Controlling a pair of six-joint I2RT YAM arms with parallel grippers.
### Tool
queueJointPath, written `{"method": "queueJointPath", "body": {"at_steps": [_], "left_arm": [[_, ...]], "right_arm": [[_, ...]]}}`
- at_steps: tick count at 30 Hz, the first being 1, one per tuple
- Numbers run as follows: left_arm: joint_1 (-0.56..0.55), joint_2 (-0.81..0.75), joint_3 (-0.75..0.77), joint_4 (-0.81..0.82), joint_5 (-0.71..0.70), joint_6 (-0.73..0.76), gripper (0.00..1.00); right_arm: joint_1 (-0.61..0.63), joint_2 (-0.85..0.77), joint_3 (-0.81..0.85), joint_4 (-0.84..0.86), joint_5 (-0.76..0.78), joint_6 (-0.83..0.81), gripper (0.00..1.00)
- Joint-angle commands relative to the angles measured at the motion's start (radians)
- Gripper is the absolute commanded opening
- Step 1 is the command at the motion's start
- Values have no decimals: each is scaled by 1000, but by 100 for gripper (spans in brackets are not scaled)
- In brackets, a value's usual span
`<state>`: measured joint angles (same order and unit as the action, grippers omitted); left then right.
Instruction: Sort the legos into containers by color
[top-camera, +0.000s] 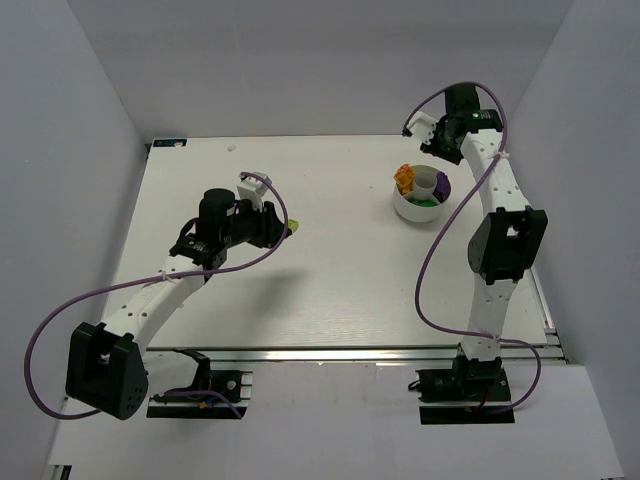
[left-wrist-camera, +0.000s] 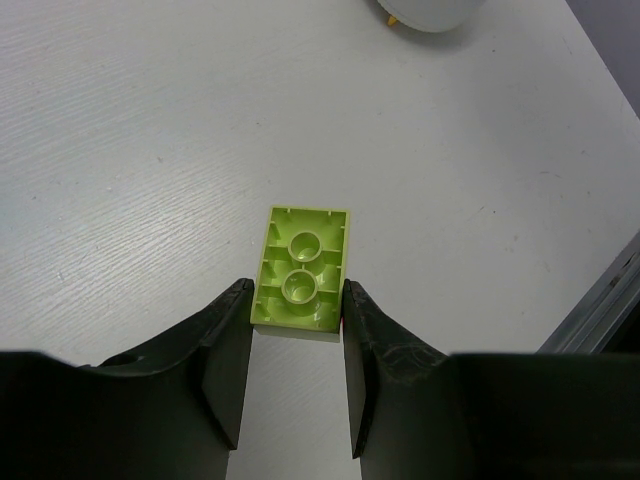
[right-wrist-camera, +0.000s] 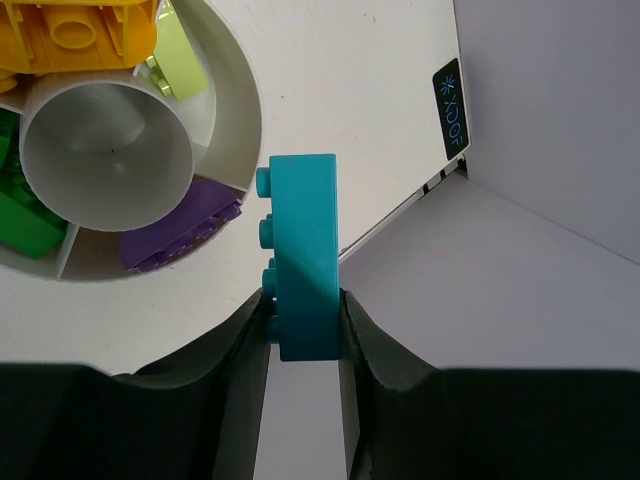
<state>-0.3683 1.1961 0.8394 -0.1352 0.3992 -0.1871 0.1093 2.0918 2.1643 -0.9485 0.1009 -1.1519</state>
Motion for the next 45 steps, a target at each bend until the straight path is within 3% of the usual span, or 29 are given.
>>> {"method": "queueJointPath", "body": {"at_steps": [1,26,45], "left_arm": [[-3,-36,-8,-1,0,12,0],[-3,-29,-7,2,26,14,0],[-3,-40,-6,2,29,17,0]], "right_arm": [[1,-3,25,4,-23,-104,0],[15,-61,-52,-145,-129,-215,0],[70,-13,-77,-159,43,-267,0]]}}
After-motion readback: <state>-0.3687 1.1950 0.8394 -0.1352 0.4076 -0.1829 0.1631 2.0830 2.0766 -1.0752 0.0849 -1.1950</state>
